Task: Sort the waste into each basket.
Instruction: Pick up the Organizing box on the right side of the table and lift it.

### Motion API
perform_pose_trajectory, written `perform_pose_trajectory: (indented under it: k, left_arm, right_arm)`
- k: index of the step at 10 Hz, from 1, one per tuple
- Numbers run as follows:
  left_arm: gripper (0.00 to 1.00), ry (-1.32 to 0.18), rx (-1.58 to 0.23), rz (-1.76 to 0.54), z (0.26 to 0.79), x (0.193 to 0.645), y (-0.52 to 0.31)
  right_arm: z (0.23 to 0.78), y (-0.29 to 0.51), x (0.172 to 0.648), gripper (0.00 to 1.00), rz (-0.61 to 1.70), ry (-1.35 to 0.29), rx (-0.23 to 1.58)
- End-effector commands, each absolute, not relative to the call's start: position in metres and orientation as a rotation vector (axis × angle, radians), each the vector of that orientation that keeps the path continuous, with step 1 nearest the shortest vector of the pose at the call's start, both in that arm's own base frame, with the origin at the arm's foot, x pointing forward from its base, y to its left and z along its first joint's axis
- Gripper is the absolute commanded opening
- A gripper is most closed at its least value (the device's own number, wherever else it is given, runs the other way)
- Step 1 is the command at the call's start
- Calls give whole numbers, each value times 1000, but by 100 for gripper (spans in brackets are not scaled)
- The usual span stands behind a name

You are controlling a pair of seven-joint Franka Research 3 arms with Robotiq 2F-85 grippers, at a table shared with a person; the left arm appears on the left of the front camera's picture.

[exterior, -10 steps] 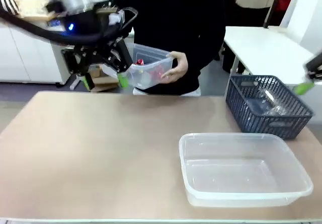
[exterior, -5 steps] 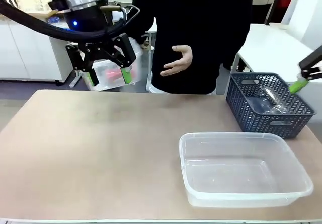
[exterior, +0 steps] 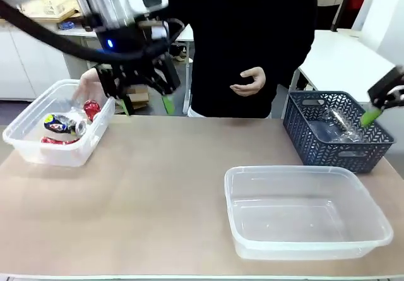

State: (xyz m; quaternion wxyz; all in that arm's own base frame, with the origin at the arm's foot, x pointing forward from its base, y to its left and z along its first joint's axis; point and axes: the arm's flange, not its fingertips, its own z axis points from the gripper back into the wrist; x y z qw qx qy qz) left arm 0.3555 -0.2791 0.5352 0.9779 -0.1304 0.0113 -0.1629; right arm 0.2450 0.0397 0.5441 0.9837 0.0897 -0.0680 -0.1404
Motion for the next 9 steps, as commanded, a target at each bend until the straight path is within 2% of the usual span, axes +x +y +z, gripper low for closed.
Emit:
perform_pose_trajectory:
  k: [1, 4, 5, 6, 8, 9]
  left_arm:
    - [100, 45, -233, -310, 462, 375, -328]
    - [100, 168, -182, -371, 363, 385, -393]
    - [100, 164, -89, -389, 363, 381, -402]
    - [100, 132, -204, -369, 364, 369, -371]
    - [100, 132, -204, -369, 364, 369, -371]
    - [100, 143, -183, -381, 353, 377, -390]
  right_arm:
    - [477, 34, 245, 100, -276, -164, 36]
    - [395, 40, 232, 100, -189, -66, 55]
    - [399, 25, 234, 100, -342, -108, -73]
    - [498, 53, 282, 100, -219, -69, 65]
    - [488, 48, 292, 100, -247, -55, 27]
    - [478, 62, 306, 100, -171, -66, -10]
